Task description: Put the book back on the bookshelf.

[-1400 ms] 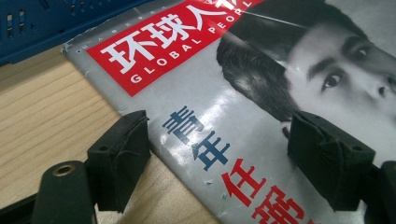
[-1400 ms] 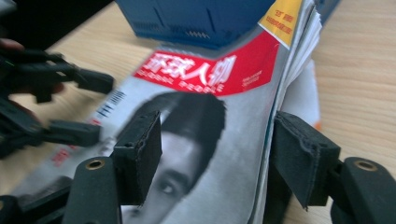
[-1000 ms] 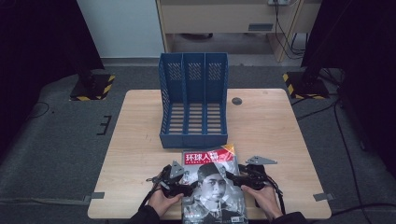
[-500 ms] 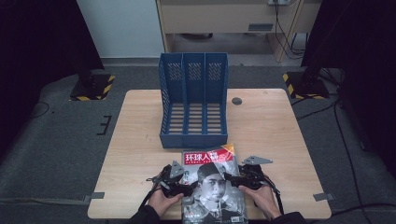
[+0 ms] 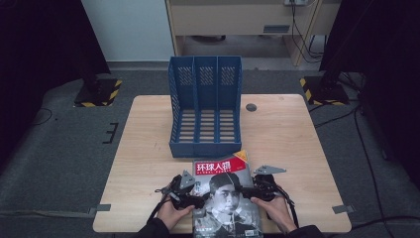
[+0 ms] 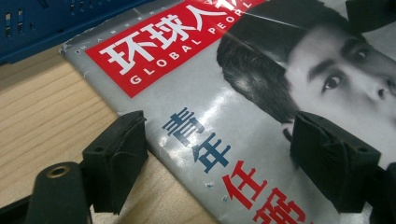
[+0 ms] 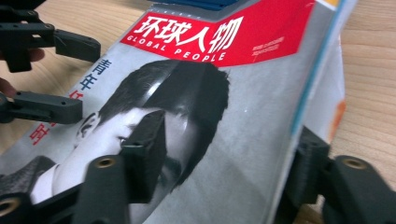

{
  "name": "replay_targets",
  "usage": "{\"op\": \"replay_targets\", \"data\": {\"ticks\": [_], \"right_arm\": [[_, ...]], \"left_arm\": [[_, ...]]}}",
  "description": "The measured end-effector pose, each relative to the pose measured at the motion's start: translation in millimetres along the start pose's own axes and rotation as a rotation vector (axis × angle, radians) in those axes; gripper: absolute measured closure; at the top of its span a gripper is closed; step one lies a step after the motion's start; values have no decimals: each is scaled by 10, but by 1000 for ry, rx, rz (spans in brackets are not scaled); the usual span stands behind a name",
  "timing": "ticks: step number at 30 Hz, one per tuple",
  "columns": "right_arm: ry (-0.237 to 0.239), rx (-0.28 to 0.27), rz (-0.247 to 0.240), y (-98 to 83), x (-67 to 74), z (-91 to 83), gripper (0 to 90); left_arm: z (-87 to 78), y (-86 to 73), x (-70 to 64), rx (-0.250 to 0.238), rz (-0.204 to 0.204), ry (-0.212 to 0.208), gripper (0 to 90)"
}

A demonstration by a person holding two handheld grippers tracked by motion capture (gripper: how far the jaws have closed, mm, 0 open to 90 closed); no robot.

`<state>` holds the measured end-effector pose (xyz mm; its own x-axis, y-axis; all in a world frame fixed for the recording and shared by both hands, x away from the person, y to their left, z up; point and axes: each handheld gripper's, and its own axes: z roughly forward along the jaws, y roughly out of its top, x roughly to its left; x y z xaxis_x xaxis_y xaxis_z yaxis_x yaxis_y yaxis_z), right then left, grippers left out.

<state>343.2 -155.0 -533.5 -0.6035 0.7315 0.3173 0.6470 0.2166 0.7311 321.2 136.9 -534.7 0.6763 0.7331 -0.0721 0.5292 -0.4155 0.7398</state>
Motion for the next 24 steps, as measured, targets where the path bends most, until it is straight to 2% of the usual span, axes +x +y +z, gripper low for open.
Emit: {"op": "replay_targets", "data": {"ticks": [3,8,13,17,19,24], "right_arm": [[6,11,7,10,-17,5,428],[9,20,-22,34,-27,39,437],[-35,26,-16,41,-35,29,598],[-52,24,-15,41,-33,25,676],[-51,11,-10,48,-33,6,741],[-25,-11,4,76,-24,-38,839]], "left_arm": [[0,1,6,1,-3,-1,174],[0,2,13,-1,-9,-2,168],[-2,1,16,-2,-14,-4,171],[-8,-2,36,-8,-25,-10,181],[-14,-4,48,-11,-28,-9,195],[-28,-4,63,-14,-42,-12,200]]}}
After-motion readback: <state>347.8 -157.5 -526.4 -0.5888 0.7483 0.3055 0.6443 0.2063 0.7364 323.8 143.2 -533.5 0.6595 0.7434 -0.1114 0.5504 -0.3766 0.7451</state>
